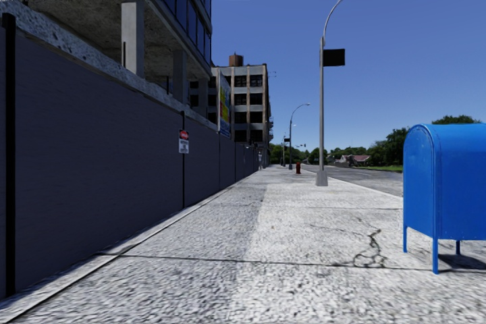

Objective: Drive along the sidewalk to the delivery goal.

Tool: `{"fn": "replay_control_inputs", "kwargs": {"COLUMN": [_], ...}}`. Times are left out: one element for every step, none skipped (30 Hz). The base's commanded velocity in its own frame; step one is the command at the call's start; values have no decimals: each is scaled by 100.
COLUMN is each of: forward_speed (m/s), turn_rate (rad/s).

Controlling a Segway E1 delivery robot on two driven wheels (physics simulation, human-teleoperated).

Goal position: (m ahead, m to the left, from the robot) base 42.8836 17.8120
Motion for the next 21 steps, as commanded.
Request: {"fn": "replay_control_inputs", "kwargs": {"forward_speed": [200, 200, 200, 200, 200, 200, 200, 200, 200, 200, 200, 200, 200, 200, 200, 200, 200, 200, 200, 200, 200], "turn_rate": [0, 0, 0, 0, 0, 0, 0, 0, 0, 0, 0, 0, 0, 0, 0, 0, 0, 0, -68, -91, -109]}}
